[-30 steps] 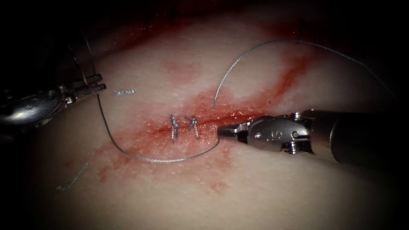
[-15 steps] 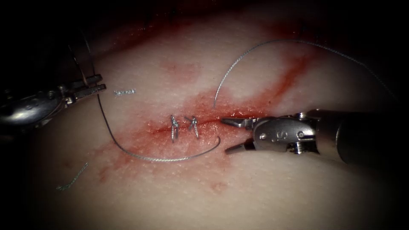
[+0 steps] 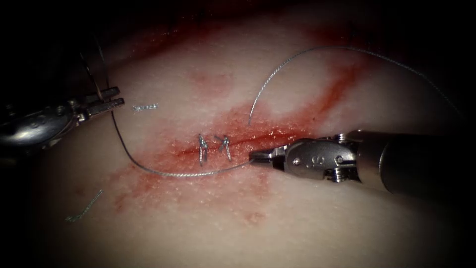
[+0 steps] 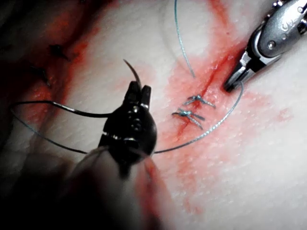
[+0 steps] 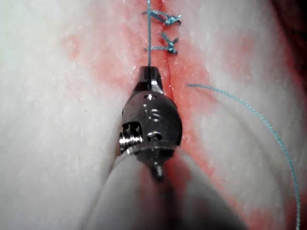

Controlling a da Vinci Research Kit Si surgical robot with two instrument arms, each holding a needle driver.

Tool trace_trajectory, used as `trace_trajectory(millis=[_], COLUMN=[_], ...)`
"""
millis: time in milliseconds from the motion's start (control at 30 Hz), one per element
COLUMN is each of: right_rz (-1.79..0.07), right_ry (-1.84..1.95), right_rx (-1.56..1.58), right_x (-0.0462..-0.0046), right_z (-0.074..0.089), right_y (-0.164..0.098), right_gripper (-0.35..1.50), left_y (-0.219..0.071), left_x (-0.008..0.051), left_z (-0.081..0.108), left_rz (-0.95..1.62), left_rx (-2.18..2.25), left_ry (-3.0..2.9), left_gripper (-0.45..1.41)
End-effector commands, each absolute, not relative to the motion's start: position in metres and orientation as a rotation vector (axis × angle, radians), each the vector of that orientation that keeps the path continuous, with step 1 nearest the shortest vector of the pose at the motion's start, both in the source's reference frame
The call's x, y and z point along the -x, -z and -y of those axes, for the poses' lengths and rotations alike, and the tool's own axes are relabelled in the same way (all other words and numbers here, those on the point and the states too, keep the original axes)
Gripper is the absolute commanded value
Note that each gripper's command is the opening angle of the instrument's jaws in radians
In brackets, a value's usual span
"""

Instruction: Wound Closure

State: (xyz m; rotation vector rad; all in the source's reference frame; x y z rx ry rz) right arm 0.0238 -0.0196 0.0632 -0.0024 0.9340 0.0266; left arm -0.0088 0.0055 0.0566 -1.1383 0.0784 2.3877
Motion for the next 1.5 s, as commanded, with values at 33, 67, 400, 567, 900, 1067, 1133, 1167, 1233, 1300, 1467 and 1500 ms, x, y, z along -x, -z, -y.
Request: trace_trajectory(millis=[33, 67, 400, 567, 900, 1067, 1133, 1167, 1233, 1300, 1467, 1500], right_rz=[-0.914, -0.909, -0.930, -0.886, -1.002, -1.044, -1.042, -1.040, -1.051, -1.059, -1.058, -1.056], right_ry=[-0.019, -0.008, 0.144, 0.198, 0.271, 0.163, 0.134, 0.114, 0.095, 0.088, 0.125, 0.130], right_rx=[-0.015, -0.020, -0.274, -0.476, -0.533, -0.422, -0.399, -0.379, -0.361, -0.351, -0.279, -0.262], right_x=[-0.0245, -0.0245, -0.0264, -0.0288, -0.0341, -0.0330, -0.0323, -0.0314, -0.0301, -0.0293, -0.0269, -0.0265], right_z=[0.020, 0.020, 0.026, 0.030, 0.033, 0.029, 0.028, 0.027, 0.026, 0.025, 0.023, 0.022], right_y=[-0.064, -0.064, -0.057, -0.051, -0.044, -0.045, -0.045, -0.045, -0.046, -0.046, -0.046, -0.046], right_gripper=[-0.35, -0.35, -0.35, -0.35, -0.13, 0.73, 0.88, 0.94, 0.96, 0.96, 0.96, 0.94], left_y=[-0.057, -0.057, -0.057, -0.057, -0.057, -0.057, -0.057, -0.057, -0.057, -0.057, -0.058, -0.058], left_x=[0.0094, 0.0094, 0.0093, 0.0093, 0.0093, 0.0093, 0.0093, 0.0093, 0.0093, 0.0093, 0.0093, 0.0093], left_z=[-0.005, -0.005, -0.005, -0.005, -0.005, -0.005, -0.005, -0.005, -0.005, -0.005, -0.005, -0.005], left_rz=[-0.075, -0.075, -0.074, -0.074, -0.075, -0.073, -0.074, -0.074, -0.074, -0.075, -0.077, -0.077], left_rx=[1.140, 1.139, 1.141, 1.140, 1.139, 1.141, 1.141, 1.140, 1.136, 1.135, 1.133, 1.133], left_ry=[-2.389, -2.389, -2.389, -2.389, -2.389, -2.389, -2.389, -2.389, -2.391, -2.391, -2.391, -2.391], left_gripper=[-0.45, -0.45, -0.45, -0.45, -0.45, -0.45, -0.45, -0.45, -0.45, -0.45, -0.45, -0.45])
